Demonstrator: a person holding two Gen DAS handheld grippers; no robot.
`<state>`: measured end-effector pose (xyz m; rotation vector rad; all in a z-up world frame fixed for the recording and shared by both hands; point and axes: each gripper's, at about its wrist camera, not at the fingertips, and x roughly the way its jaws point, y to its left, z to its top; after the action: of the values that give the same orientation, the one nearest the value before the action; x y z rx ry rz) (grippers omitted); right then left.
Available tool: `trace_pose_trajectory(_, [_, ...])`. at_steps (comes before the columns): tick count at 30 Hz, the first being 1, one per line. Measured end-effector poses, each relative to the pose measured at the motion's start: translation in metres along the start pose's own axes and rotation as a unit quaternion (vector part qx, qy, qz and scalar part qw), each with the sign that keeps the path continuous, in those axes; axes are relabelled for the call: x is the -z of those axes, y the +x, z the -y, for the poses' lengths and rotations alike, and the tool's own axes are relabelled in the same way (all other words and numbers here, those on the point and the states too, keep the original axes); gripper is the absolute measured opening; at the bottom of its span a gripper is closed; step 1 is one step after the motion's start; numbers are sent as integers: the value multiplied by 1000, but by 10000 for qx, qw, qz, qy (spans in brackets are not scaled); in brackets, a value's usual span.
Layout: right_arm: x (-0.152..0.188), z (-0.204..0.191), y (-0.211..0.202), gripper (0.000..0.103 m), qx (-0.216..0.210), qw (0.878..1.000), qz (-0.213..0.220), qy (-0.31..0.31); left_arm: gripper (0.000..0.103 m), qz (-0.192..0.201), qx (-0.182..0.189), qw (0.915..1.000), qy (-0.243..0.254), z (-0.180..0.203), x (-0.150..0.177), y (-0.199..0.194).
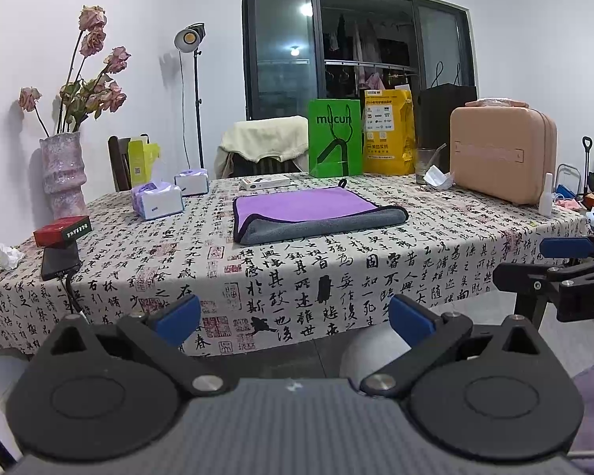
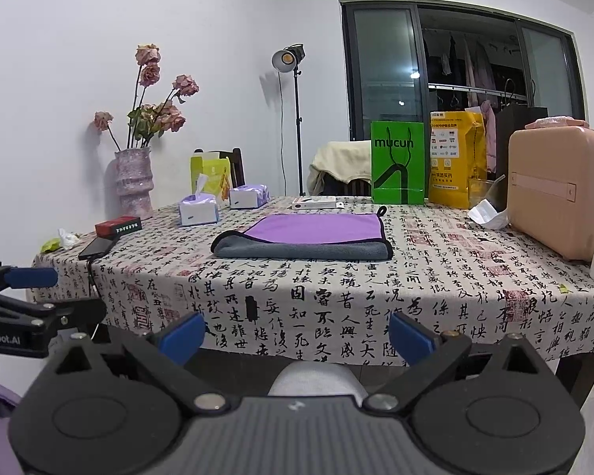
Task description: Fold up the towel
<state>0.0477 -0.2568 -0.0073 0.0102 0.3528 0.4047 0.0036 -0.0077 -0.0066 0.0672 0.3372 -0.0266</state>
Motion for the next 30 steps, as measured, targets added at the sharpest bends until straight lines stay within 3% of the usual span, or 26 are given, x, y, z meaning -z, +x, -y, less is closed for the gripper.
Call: trace_pose_trajectory(30, [1,1,3,100,30,9999,-79,69,103,-42,21,10000,15,-1,0,1])
